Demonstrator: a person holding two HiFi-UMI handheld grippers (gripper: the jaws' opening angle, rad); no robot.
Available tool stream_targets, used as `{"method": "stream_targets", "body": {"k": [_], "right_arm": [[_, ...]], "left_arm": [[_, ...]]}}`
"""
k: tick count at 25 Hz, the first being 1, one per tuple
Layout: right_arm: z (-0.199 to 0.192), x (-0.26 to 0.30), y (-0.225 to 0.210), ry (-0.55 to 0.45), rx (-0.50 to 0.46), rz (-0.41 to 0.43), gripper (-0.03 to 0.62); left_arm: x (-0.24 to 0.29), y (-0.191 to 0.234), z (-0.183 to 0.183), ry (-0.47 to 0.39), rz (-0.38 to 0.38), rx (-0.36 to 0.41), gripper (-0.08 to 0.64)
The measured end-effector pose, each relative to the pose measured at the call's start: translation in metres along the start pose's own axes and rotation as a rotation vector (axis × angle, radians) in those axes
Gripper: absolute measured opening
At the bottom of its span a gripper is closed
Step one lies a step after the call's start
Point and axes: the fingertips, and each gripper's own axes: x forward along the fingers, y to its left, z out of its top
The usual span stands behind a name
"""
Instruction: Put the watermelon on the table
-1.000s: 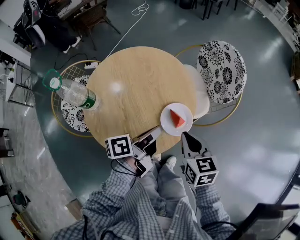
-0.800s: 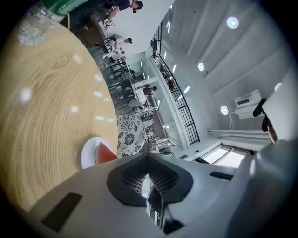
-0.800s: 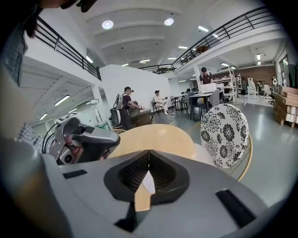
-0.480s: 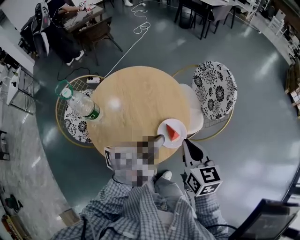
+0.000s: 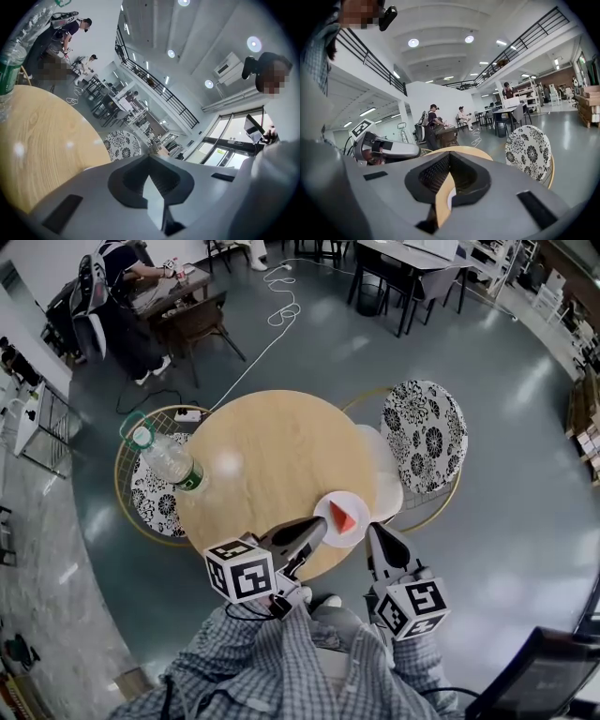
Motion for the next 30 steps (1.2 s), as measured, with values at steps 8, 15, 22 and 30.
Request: {"method": "stream_targets", "body": {"k": [8, 15, 22, 30], "right_arm": [[0.016, 0.0, 0.003, -0.028, -0.035, 0.026, 0.008], [0.005, -0.001, -0.004, -0.004, 0.046, 0.02, 0.009], [0.006, -0.003, -0.007, -0.007, 0.069, 0.023, 0.008], [0.006, -0.003, -0.006, -0.01, 0.08, 0.029, 0.008]], "left_arm": [[-0.004, -0.003, 0.007, -0.026, 0.005, 0.03, 0.006], [-0.005, 0.004, 0.009, -0.057, 0.034, 0.006, 0.006], [-0.001, 0.001, 0.007, -0.045, 0.027, 0.008, 0.006], [-0.001, 0.002, 0.005, -0.039, 0.029, 0.001, 0.006]]}}
